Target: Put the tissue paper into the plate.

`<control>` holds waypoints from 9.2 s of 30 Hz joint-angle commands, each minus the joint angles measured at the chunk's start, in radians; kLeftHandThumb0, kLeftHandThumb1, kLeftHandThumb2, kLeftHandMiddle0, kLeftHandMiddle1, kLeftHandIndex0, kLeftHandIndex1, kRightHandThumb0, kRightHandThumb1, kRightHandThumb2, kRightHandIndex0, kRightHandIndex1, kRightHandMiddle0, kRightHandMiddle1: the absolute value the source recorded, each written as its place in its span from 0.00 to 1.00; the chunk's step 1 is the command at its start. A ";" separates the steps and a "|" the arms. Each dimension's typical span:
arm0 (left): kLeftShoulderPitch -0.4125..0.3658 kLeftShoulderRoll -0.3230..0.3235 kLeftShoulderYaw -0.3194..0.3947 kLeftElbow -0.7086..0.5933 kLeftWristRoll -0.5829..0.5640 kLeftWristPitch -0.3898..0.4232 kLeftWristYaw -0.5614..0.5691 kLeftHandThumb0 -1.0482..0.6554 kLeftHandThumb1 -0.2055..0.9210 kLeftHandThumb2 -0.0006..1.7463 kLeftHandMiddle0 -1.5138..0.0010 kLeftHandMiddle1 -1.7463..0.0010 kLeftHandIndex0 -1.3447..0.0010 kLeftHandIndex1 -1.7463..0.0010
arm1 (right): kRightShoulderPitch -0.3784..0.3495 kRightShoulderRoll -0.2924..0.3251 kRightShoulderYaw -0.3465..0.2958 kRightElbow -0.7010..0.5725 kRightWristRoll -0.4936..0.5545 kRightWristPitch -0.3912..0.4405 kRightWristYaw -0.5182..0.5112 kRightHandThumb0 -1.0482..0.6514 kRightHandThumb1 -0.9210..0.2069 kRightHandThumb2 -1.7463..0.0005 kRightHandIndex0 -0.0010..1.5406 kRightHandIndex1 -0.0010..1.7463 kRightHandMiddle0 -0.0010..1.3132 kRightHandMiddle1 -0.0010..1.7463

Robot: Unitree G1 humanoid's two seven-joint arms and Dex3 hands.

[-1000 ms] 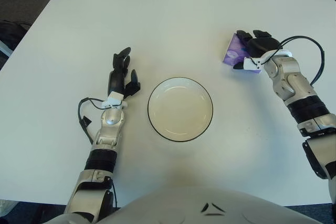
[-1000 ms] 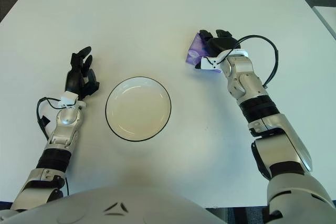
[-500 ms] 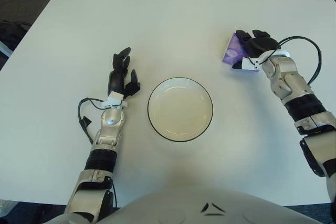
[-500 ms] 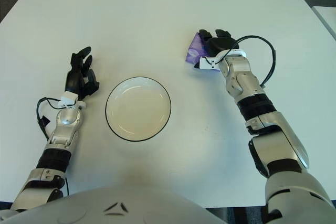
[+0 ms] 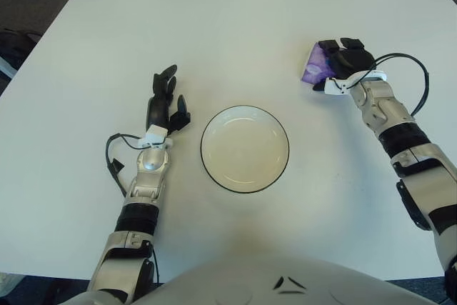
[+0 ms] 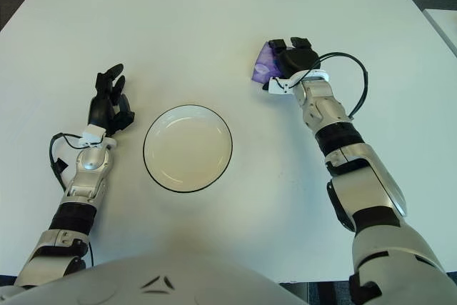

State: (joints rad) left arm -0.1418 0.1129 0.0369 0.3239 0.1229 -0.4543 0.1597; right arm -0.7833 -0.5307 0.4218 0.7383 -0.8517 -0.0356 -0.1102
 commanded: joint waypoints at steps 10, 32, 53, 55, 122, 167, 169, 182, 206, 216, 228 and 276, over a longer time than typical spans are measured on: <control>0.096 -0.034 -0.013 0.097 0.008 0.004 0.009 0.20 1.00 0.50 0.75 1.00 1.00 0.54 | 0.004 0.071 0.003 0.208 0.071 -0.092 -0.153 0.33 0.53 0.34 0.49 0.99 0.44 0.96; 0.102 -0.036 -0.011 0.097 0.004 0.016 0.007 0.20 1.00 0.50 0.76 1.00 1.00 0.54 | 0.002 0.096 0.010 0.396 0.124 -0.274 -0.388 0.31 0.65 0.16 0.79 1.00 0.54 1.00; 0.108 -0.037 -0.016 0.093 0.003 -0.001 -0.001 0.20 1.00 0.49 0.74 0.99 1.00 0.55 | 0.059 0.053 -0.062 0.163 0.192 -0.310 -0.429 0.31 0.65 0.16 0.80 1.00 0.54 1.00; 0.108 -0.038 -0.016 0.092 -0.001 -0.001 -0.004 0.20 1.00 0.49 0.74 0.99 1.00 0.55 | 0.057 0.041 -0.082 0.102 0.196 -0.306 -0.422 0.31 0.65 0.16 0.81 1.00 0.54 1.00; 0.131 -0.034 -0.017 0.082 -0.004 0.004 0.000 0.21 1.00 0.50 0.73 0.99 1.00 0.52 | 0.562 0.542 -0.128 -1.122 0.358 -0.026 -0.040 0.32 0.61 0.19 0.80 1.00 0.51 1.00; 0.117 -0.010 0.000 0.104 -0.011 0.032 -0.012 0.19 1.00 0.51 0.76 1.00 1.00 0.52 | 0.757 0.494 -0.040 -1.074 0.442 -0.189 0.079 0.34 0.54 0.24 0.77 1.00 0.46 1.00; 0.117 -0.009 0.000 0.104 -0.010 0.033 -0.011 0.20 1.00 0.51 0.77 1.00 1.00 0.52 | 0.760 0.492 -0.040 -1.073 0.444 -0.191 0.081 0.34 0.54 0.25 0.76 1.00 0.46 1.00; 0.117 -0.005 -0.003 0.109 0.001 0.019 -0.005 0.20 1.00 0.52 0.77 1.00 1.00 0.52 | 0.769 0.479 -0.040 -1.079 0.445 -0.180 0.112 0.35 0.51 0.27 0.76 1.00 0.44 1.00; 0.122 -0.010 -0.008 0.103 0.007 0.023 0.001 0.19 1.00 0.53 0.77 1.00 1.00 0.53 | 0.763 0.455 -0.053 -1.078 0.449 -0.197 0.130 0.35 0.49 0.28 0.75 1.00 0.43 1.00; 0.116 -0.015 -0.005 0.120 -0.011 0.015 -0.012 0.19 1.00 0.51 0.77 1.00 1.00 0.52 | 0.740 0.438 -0.066 -1.038 0.526 -0.278 0.168 0.35 0.45 0.32 0.61 1.00 0.41 1.00; 0.084 -0.018 0.002 0.190 -0.034 -0.018 -0.016 0.21 1.00 0.50 0.77 1.00 1.00 0.55 | 0.721 0.355 -0.079 -1.042 0.411 -0.269 0.204 0.38 0.23 0.50 0.36 1.00 0.27 1.00; 0.081 -0.028 -0.019 0.178 -0.026 0.005 -0.010 0.22 1.00 0.49 0.72 0.98 1.00 0.51 | 0.582 0.080 -0.074 -1.160 0.336 -0.098 0.623 0.07 0.00 0.59 0.10 0.03 0.00 0.20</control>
State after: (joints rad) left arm -0.1878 0.1268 0.0403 0.3962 0.0827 -0.4743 0.1512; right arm -0.1903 -0.4301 0.3483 -0.4074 -0.5030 -0.1153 0.4999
